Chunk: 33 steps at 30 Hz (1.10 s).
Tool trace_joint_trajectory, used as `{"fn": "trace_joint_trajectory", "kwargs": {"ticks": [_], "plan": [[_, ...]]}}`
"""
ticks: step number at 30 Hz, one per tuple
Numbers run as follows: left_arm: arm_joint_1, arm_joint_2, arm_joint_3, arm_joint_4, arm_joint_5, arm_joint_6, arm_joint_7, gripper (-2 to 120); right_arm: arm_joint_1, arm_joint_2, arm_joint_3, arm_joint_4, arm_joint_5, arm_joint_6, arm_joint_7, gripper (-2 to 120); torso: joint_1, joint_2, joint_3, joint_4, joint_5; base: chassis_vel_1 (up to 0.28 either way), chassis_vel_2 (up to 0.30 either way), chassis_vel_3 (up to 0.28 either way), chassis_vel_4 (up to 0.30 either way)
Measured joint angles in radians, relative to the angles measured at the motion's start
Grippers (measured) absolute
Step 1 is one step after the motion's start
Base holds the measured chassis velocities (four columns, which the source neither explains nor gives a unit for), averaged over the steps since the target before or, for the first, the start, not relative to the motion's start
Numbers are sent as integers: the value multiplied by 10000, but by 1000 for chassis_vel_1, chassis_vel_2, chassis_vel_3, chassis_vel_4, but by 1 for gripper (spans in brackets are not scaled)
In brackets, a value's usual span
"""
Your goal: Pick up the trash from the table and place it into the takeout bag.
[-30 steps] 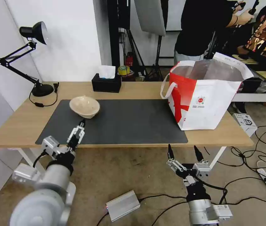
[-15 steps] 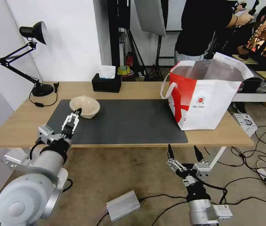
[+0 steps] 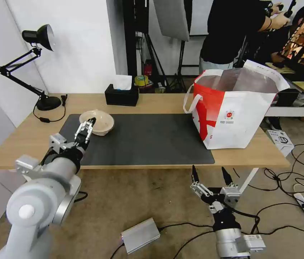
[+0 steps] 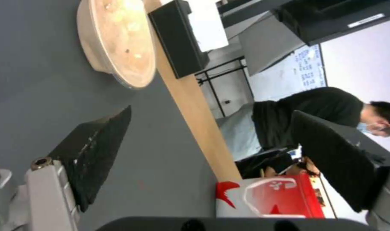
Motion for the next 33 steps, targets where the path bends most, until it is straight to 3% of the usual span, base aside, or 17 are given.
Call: {"fn": "trace_joint_trajectory", "kwargs": {"ticks": [14, 33], "plan": [[-1450, 123, 649, 1489, -63, -34, -454, 100, 1, 0, 0, 0, 0, 0, 1, 100, 0, 0, 0, 0, 1, 0, 0, 0, 0], [-2457, 364, 799, 2658, -23, -115, -980, 100, 0, 0, 0, 0, 0, 0, 0, 100, 0, 0, 0, 0, 0, 0, 0, 0, 0]]}}
